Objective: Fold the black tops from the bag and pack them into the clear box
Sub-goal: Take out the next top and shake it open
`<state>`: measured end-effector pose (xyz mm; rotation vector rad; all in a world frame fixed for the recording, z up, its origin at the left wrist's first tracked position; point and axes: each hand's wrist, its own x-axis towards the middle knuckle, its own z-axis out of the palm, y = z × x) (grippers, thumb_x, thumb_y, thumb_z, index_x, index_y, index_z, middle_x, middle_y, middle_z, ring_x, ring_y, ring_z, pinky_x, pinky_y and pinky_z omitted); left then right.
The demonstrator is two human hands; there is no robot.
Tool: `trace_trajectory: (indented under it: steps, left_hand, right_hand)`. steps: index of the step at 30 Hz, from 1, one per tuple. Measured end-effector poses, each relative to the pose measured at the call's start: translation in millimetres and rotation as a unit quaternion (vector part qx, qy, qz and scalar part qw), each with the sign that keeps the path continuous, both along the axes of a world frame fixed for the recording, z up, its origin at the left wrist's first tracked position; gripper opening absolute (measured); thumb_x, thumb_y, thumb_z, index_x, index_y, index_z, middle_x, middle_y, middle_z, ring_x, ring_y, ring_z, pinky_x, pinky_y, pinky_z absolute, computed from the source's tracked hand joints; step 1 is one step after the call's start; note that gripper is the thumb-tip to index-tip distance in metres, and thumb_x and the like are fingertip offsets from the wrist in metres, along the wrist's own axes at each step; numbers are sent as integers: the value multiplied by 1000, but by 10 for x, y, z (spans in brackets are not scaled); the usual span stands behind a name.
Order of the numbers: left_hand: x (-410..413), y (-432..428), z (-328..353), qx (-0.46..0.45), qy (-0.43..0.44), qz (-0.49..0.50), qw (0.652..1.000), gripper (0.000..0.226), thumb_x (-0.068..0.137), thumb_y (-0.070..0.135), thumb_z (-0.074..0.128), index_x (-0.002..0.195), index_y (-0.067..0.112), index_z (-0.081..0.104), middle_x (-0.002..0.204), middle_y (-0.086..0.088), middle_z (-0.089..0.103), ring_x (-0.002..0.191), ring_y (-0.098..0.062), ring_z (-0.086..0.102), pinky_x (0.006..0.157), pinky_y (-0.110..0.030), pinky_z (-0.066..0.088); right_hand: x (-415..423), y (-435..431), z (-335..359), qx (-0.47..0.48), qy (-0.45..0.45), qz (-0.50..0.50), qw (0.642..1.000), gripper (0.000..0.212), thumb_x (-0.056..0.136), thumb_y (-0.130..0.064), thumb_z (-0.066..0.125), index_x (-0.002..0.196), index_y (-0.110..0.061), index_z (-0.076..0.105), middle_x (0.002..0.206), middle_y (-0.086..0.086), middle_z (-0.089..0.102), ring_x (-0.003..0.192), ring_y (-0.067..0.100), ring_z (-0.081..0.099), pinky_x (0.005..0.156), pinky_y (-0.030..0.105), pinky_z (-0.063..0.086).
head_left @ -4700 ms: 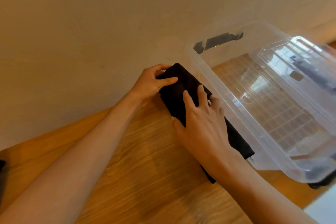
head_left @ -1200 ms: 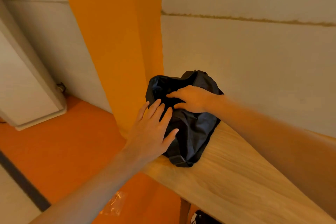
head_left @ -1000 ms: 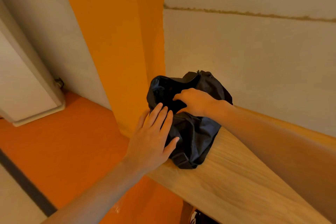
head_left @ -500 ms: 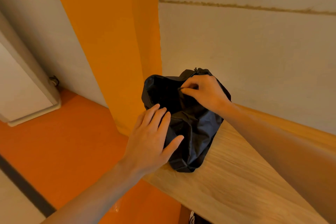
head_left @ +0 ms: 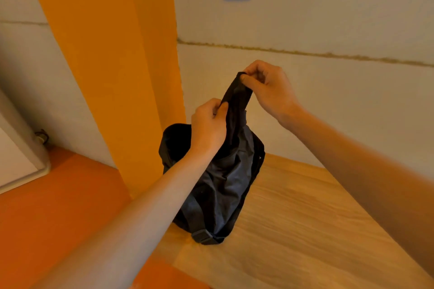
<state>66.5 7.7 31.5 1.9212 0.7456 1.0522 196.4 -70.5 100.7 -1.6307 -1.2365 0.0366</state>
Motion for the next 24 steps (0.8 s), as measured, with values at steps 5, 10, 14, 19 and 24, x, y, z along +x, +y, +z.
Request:
trace_trajectory:
  steps: [5, 10, 14, 19, 24]
  left_hand:
    - [43, -175, 557, 7, -52, -62, 997, 25, 109, 22, 47, 93, 6, 58, 78, -2, 54, 67, -8, 51, 63, -17, 36]
    - [87, -388, 1022, 38, -50, -141, 988, 12, 103, 24, 59, 100, 13, 58, 91, 2, 62, 83, -5, 63, 74, -23, 50]
    - [151, -558, 1341, 156, 2, -86, 984, 19, 91, 5, 68, 103, 11, 54, 92, 2, 61, 87, -13, 64, 70, -22, 57]
    - [214, -828, 1603, 252, -21, 5, 968, 15, 94, 15, 69, 105, 14, 59, 96, -1, 63, 81, -15, 64, 69, -27, 58]
    - [264, -1029, 1889, 186, -140, 26, 972, 7, 101, 17, 62, 101, 12, 67, 80, 8, 65, 75, -7, 65, 71, -28, 57]
  right_hand:
    - [200, -303, 370, 33, 33, -28, 999, 14, 102, -21, 60, 89, -20, 63, 65, -13, 56, 64, 3, 52, 66, 17, 43]
    - [227, -633, 834, 77, 35, -21, 996, 13, 103, -19, 59, 90, -19, 63, 77, 2, 61, 72, 8, 56, 68, 20, 47]
    - [203, -888, 1204, 118, 7, -35, 992, 12, 104, -19, 57, 92, -17, 62, 80, 7, 60, 75, 11, 59, 72, 25, 52]
    - [255, -1228, 1570, 170, -26, -107, 979, 15, 105, -21, 54, 93, -27, 59, 80, -3, 62, 75, 7, 61, 69, 23, 55]
    - [342, -1587, 1743, 143, -110, -126, 975, 8, 105, -21, 53, 102, -18, 60, 92, 6, 66, 83, 12, 60, 69, 26, 47]
